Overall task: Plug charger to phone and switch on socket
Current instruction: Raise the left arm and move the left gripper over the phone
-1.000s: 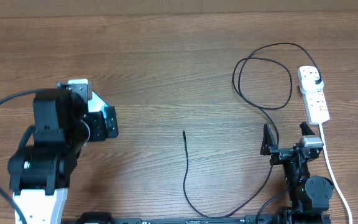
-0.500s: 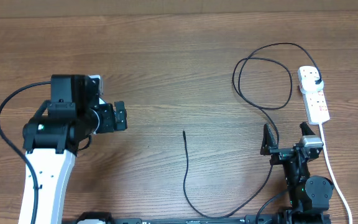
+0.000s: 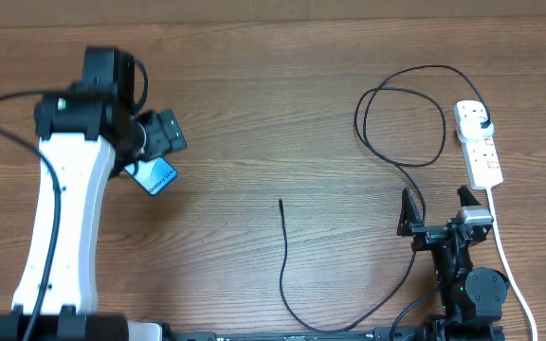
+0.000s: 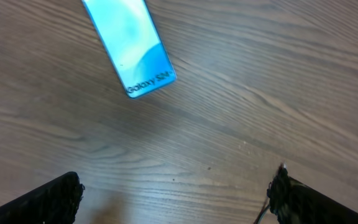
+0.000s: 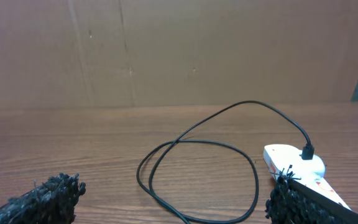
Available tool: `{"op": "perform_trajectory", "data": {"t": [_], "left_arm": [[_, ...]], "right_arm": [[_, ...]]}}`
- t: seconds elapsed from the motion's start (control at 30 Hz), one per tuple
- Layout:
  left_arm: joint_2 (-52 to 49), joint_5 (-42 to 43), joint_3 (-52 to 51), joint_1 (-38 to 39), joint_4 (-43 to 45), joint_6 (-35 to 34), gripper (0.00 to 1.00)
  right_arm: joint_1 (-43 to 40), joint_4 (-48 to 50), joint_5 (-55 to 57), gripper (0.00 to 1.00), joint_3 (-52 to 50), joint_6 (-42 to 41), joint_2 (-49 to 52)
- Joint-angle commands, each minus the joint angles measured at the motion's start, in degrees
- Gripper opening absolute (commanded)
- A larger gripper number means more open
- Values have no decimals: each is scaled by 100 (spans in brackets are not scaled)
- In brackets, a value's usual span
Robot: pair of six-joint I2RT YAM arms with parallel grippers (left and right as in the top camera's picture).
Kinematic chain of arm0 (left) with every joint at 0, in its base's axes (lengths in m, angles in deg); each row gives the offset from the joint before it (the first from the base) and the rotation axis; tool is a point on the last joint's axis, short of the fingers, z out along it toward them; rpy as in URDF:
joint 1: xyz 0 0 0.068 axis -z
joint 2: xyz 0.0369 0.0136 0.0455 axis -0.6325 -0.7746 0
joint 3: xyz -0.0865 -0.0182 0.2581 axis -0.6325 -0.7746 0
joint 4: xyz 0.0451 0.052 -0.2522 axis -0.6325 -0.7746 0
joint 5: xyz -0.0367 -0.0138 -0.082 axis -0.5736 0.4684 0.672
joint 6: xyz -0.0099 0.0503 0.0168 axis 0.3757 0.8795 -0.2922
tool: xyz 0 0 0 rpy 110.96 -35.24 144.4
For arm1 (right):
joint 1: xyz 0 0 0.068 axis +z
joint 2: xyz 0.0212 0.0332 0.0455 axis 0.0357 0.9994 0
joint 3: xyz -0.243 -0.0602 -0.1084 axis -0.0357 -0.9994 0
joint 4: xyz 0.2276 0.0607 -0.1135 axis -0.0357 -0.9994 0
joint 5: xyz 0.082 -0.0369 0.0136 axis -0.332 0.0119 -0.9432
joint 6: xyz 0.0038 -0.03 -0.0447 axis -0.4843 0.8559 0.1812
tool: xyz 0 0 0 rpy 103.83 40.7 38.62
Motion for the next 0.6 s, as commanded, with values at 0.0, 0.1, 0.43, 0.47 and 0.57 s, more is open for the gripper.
{"op": "perform_trajectory", "data": {"t": [0.0, 0.1, 0.43, 0.47, 0.57], "left_arm": [[-516, -365, 623, -44, -254, -518, 100], [-815, -468, 726, -44, -293, -905, 100], [-1447, -1038, 719, -70, -293, -1665, 99], [-1506, -1060, 719, -70, -280, -1665, 100], [-1707, -1058, 719, -72, -212, -1663, 99]], "right_arm": [[33, 22, 50, 100, -61, 11, -42], [33, 22, 50, 100, -61, 11, -42], [33, 22, 50, 100, -61, 11, -42], [33, 22, 50, 100, -61, 11, -42], [33, 22, 50, 99, -61, 9, -42]]}}
